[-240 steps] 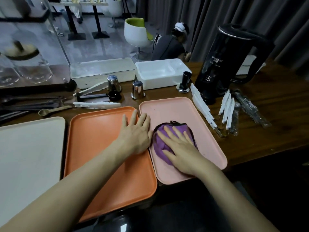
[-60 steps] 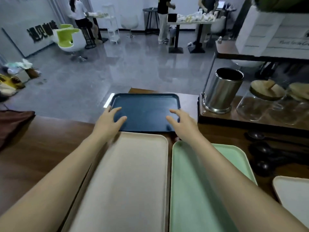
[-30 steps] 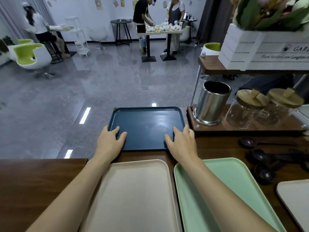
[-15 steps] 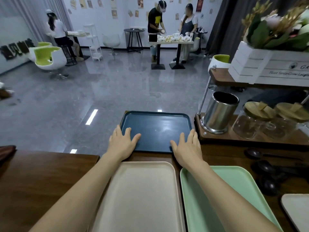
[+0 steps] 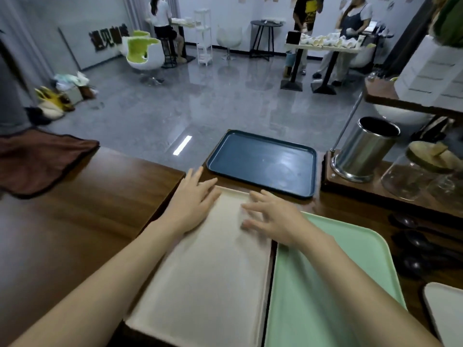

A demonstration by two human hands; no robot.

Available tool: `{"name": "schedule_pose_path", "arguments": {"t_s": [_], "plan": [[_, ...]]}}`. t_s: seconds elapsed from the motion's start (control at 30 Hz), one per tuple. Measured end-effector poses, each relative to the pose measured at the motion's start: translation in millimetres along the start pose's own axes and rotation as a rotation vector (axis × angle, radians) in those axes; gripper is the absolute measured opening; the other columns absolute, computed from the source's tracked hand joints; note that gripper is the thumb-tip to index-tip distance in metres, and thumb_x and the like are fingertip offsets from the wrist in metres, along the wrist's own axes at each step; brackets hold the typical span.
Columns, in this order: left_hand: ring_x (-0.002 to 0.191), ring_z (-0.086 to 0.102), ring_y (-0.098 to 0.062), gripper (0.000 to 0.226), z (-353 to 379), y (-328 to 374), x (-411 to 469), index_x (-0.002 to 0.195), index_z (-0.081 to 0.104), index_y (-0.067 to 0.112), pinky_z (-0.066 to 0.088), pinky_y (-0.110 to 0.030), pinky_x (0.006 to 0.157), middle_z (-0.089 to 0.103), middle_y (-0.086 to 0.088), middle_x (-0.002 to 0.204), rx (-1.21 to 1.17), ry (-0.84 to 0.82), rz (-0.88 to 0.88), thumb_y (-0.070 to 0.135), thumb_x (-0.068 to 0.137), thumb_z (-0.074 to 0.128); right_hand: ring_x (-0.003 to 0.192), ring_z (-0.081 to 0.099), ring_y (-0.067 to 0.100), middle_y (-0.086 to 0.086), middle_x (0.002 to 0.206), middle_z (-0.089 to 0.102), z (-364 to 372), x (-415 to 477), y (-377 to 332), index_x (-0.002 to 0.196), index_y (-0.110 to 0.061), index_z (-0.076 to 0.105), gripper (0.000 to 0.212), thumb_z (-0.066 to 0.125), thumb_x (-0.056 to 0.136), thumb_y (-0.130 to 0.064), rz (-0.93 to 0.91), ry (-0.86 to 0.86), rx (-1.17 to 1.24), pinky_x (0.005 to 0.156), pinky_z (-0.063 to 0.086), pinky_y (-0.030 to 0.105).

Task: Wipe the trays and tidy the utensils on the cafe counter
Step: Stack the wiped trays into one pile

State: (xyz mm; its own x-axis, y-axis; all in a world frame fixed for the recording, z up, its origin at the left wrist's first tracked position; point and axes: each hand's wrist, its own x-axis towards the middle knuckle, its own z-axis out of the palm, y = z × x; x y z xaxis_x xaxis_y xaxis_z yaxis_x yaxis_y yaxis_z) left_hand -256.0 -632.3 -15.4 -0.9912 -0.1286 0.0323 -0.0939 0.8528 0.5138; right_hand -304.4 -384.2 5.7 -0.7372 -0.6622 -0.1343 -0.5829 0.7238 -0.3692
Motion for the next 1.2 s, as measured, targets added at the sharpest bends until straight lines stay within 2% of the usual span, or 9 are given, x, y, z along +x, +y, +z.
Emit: {"name": "schedule_pose_path", "arguments": {"t_s": [0.1,0.27,0.33,0.43,0.53,0.7,0.9,1.1,1.2], "plan": [[0.157,-0.001,-0.025,0.05,-1.7,7.0,-38.1,0.149,0.05,0.031,0.009,-0.043,0.126,0.016,-0.001,0.17,0.05,0.027,-0.041,0.051,0.105,0.04,0.152,0.014,0.02,-0.005,0.168,0.014,3.6,-7.4,-6.4,0.148,-0.045,0.042,0.077,0.055,0.08,-0.08,-0.01,-0.057,-0.087,0.121,0.023,0.044],[0.157,0.006,-0.027,0.042,1.9,2.9,-110.5,0.144,0.055,0.032,0.01,-0.047,0.126,0.029,0.004,0.165,0.073,0.143,-0.173,0.043,0.105,0.045,0.148,0.02,0.033,0.008,0.166,0.011,17.1,-17.9,-30.3,0.148,-0.043,0.04,0.085,0.049,0.076,-0.087,0.065,-0.001,-0.215,0.116,0.023,0.054],[0.156,0.011,-0.029,0.041,7.1,0.2,-136.7,0.144,0.055,0.032,0.007,-0.047,0.127,0.034,0.002,0.163,0.131,0.188,-0.235,0.04,0.106,0.043,0.142,0.028,0.035,0.01,0.16,0.024,25.4,-19.8,-37.1,0.146,-0.044,0.04,0.085,0.042,0.075,-0.09,0.1,0.042,-0.253,0.112,0.026,0.053],[0.156,0.01,-0.03,0.041,13.1,1.1,-165.5,0.144,0.055,0.033,0.0,-0.047,0.126,0.037,0.0,0.161,0.2,0.229,-0.305,0.039,0.106,0.042,0.124,0.041,0.033,0.006,0.136,0.044,35.5,-22.7,-42.8,0.14,-0.043,0.044,0.082,0.038,0.075,-0.092,0.132,0.101,-0.271,0.103,0.032,0.048],[0.156,0.003,-0.032,0.041,14.6,4.2,-192.6,0.141,0.058,0.037,-0.002,-0.05,0.126,0.031,-0.004,0.164,0.25,0.294,-0.422,0.043,0.104,0.041,0.113,0.045,0.031,0.006,0.125,0.049,40.6,-27.1,-48.6,0.131,-0.036,0.051,0.079,0.038,0.076,-0.091,0.184,0.167,-0.285,0.096,0.035,0.045],[0.155,-0.02,-0.026,0.051,27.9,15.7,-231.4,0.154,0.038,0.039,-0.006,-0.043,0.127,-0.015,-0.005,0.17,0.02,0.354,-0.663,0.047,0.103,0.042,0.105,0.05,0.032,0.012,0.12,0.056,45.1,-30.8,-58.2,0.119,-0.026,0.056,0.08,0.034,0.078,-0.09,0.22,0.23,-0.374,0.09,0.037,0.044],[0.155,0.003,-0.033,0.053,24.2,1.4,-224.5,0.153,0.043,0.033,0.001,-0.047,0.127,0.021,-0.012,0.166,0.076,0.39,-0.639,0.039,0.101,0.042,0.101,0.048,0.03,0.009,0.118,0.052,43.6,-38.2,-45.3,0.128,-0.033,0.052,0.078,0.033,0.078,-0.09,0.16,0.218,-0.328,0.086,0.038,0.042],[0.156,0.004,-0.031,0.055,22.0,-3.0,-213.1,0.151,0.046,0.036,-0.001,-0.045,0.127,0.024,-0.012,0.166,0.166,0.392,-0.621,0.056,0.1,0.04,0.102,0.044,0.029,0.005,0.122,0.051,38.2,-30.1,-39.2,0.133,-0.038,0.049,0.075,0.028,0.081,-0.088,0.102,0.171,-0.288,0.093,0.041,0.046],[0.155,0.007,-0.032,0.054,21.0,-5.0,-210.9,0.149,0.048,0.036,0.001,-0.046,0.127,0.029,-0.013,0.164,0.182,0.399,-0.625,0.056,0.1,0.039,0.109,0.042,0.031,0.005,0.127,0.05,38.3,-29.6,-40.1,0.134,-0.036,0.052,0.07,0.037,0.084,-0.083,0.1,0.164,-0.194,0.096,0.039,0.047]]}}
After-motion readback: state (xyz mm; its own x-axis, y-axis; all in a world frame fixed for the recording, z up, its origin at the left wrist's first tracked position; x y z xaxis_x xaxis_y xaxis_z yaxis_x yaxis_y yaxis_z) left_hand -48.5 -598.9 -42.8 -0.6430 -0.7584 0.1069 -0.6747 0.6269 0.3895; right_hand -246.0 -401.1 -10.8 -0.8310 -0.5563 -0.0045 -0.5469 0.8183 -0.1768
